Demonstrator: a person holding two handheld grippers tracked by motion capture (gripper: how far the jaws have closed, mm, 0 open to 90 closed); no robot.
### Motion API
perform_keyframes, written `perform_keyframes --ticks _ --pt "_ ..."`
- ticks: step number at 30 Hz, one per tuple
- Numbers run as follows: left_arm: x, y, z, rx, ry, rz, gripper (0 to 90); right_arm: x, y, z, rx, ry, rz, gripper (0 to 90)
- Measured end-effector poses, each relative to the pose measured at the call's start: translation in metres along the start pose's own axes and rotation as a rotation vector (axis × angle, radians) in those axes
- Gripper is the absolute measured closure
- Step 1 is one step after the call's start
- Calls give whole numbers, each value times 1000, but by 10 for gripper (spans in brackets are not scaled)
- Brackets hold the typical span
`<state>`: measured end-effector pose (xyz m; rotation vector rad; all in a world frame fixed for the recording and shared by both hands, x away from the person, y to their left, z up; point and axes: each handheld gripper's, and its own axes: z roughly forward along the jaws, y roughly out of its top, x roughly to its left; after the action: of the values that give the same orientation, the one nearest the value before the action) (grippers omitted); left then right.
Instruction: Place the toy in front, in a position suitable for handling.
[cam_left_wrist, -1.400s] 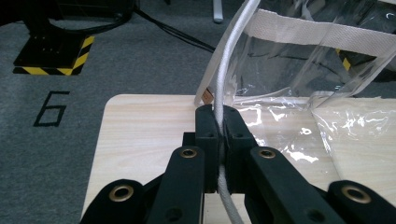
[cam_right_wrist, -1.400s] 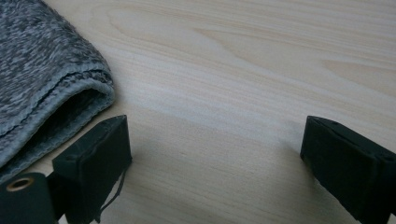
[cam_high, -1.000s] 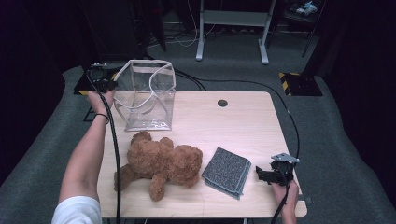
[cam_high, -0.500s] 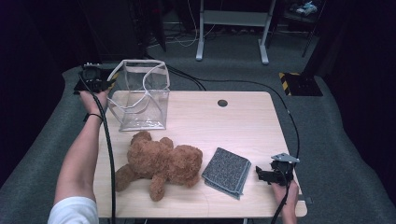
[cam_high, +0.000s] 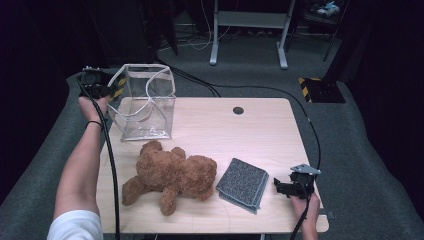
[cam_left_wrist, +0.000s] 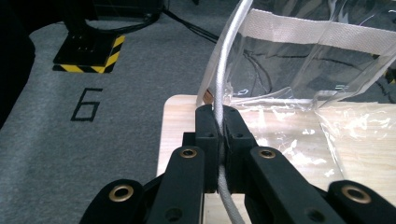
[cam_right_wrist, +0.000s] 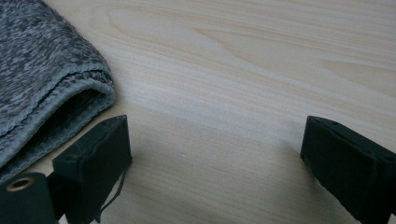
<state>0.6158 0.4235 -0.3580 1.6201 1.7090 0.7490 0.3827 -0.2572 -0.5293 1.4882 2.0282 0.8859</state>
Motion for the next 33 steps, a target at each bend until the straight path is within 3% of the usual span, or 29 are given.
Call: perform_keyframes --ticks 7,9,10,11,14,16,18,21,22,24,26,32,33 --pt "5 0 0 6 1 2 853 0 0 0 2 0 2 80" --pt "5 1 -1 5 2 7 730 0 0 0 2 0 2 80" --pt "4 1 -4 3 -10 4 730 0 0 0 2 0 2 80" --pt "3 2 -9 1 -20 5 588 0 0 0 2 0 2 81" --pt "2 2 -12 19 -36 5 486 0 0 0 1 -1 2 81" --pt "0 -1 -10 58 -53 12 462 0 0 0 2 -1 2 81" --pt "0 -1 -9 69 -55 14 472 0 0 0 1 -1 2 81" --pt "-4 -3 -3 104 -41 59 598 0 0 0 -2 0 -2 82" --pt "-6 -4 -2 99 -35 41 672 0 0 0 -2 0 -2 82" --pt "-5 -5 -1 98 -20 54 778 0 0 0 -1 -2 -2 82" --pt "-2 -7 -1 77 -23 31 841 0 0 0 -2 0 -2 81" --pt "3 -10 -1 55 -3 23 873 0 0 0 -1 -2 -2 82" --pt "2 -10 -1 52 2 3 873 0 0 0 -1 -1 -1 82"
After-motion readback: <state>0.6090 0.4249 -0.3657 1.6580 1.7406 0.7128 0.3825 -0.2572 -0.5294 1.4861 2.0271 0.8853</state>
